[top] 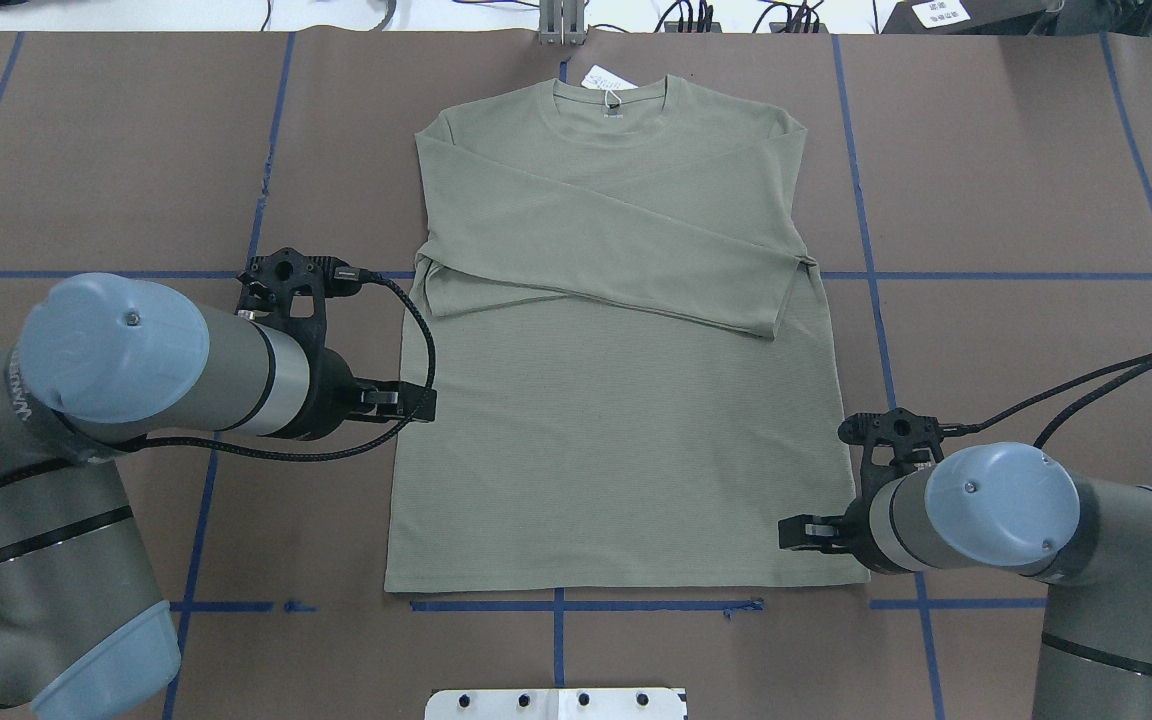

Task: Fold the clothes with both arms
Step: 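Release the sleeve with the left gripper while the right gripper moves to the hem, then lower both grippers to the shirt hem corners nearest the robot and grasp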

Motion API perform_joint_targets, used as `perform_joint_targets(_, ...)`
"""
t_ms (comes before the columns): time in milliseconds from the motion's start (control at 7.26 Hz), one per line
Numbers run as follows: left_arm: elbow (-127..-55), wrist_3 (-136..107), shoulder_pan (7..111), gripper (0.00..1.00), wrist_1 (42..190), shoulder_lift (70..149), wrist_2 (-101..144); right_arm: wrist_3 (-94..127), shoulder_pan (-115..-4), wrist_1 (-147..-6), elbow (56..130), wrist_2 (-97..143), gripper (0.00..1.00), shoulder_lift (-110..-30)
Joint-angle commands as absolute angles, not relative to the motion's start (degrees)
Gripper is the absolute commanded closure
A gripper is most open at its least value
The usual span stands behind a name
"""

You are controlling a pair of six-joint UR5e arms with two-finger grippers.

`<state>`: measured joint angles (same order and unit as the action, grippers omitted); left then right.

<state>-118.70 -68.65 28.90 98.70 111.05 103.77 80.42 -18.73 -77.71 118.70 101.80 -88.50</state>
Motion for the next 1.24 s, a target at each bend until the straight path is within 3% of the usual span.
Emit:
perform_joint_targets(0, -118.7, -68.7, 28.8, 0.02, 98.7, 111.7, 103.8, 80.4, -18.4, -77.5, 117.1, 102.3, 0.0, -89.6)
perform_joint_targets(689, -118.7, -68.6, 28.8, 0.02, 98.7, 111.9, 103.8, 80.9, -16.8, -77.5, 117.6, 102.6, 0.05, -90.8)
perform_joint_targets(827, -118.7, -68.6, 28.8, 0.02, 98.7, 111.8, 103.9, 80.9, -16.8, -77.5, 117.6, 102.6, 0.1, -90.7)
perform_joint_targets(1102, -118.7, -68.6, 28.8, 0.02, 98.8, 111.9, 103.9, 80.9, -16.8, -77.5, 117.7, 102.6, 0.32, -90.8)
